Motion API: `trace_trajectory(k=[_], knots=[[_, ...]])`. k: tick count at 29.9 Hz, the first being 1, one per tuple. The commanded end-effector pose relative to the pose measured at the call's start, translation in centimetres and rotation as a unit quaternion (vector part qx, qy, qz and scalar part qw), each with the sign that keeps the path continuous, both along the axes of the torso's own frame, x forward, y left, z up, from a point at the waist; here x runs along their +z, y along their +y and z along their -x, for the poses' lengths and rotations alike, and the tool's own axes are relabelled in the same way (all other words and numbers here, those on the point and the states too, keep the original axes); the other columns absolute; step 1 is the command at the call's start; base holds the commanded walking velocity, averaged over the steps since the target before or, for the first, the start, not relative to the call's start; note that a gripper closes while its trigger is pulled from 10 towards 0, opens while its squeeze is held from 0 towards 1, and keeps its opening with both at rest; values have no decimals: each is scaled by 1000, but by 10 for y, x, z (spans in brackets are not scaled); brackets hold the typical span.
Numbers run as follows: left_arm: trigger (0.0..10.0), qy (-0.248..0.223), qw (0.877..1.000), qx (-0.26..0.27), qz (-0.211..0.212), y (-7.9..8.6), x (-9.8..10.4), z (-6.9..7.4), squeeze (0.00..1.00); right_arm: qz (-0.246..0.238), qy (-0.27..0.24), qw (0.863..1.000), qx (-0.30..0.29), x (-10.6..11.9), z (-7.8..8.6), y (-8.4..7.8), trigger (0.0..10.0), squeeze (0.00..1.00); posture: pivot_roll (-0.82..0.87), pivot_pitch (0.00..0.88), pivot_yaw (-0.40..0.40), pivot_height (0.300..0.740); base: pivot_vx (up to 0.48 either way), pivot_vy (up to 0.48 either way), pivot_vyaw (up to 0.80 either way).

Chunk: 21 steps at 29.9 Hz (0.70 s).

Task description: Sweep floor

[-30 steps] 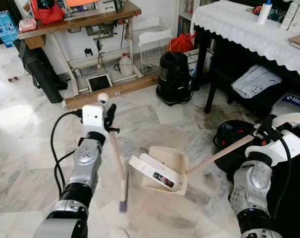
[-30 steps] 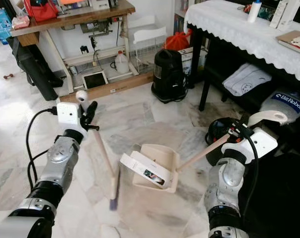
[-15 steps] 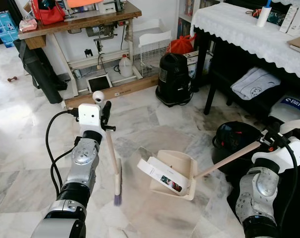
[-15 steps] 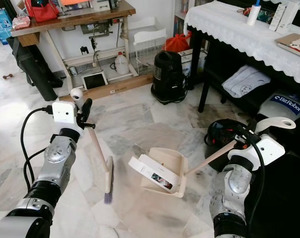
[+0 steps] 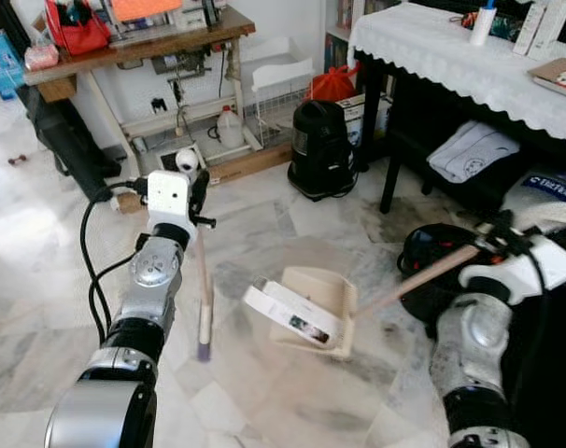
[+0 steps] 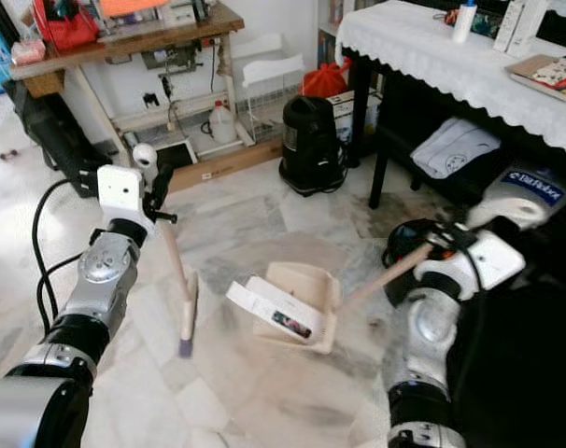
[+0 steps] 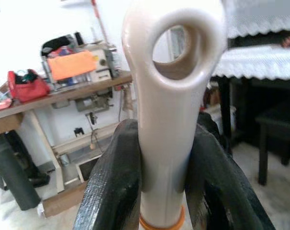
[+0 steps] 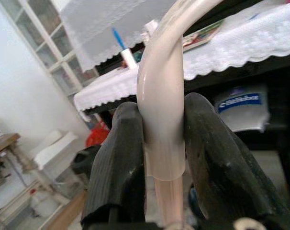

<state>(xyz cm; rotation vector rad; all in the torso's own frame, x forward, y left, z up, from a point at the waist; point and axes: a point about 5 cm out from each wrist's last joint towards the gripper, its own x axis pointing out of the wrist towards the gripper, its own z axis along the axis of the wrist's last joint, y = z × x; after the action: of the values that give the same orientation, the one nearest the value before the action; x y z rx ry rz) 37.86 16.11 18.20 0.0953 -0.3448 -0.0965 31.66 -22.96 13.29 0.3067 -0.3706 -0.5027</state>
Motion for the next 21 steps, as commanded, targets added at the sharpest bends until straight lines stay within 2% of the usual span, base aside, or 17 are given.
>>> trace_trajectory(k=[1,4,9,17,21], knots=[[10000,-25,1000,-9,-3,-6,8,1,0,-6,-29,999,-11,12,4,-7,10000,0,40,0,91,740,0,0,0],[10000,-35,999,-16,-2,-13,6,5,0,3,-26,999,-23,10,11,-14,10000,0,48,0,83,740,0,0,0],[10000,-40,999,-9,-3,-13,7,4,0,5,-22,1000,-15,7,11,-18,10000,0,57,0,58,740,0,0,0],[10000,-40,999,25,3,-2,2,9,0,16,-14,1000,8,12,4,-11,10000,0,65,0,20,740,0,0,0],[10000,-43,998,34,-5,3,-2,12,0,23,-10,999,22,10,2,-3,10000,0,71,0,14,740,0,0,706]])
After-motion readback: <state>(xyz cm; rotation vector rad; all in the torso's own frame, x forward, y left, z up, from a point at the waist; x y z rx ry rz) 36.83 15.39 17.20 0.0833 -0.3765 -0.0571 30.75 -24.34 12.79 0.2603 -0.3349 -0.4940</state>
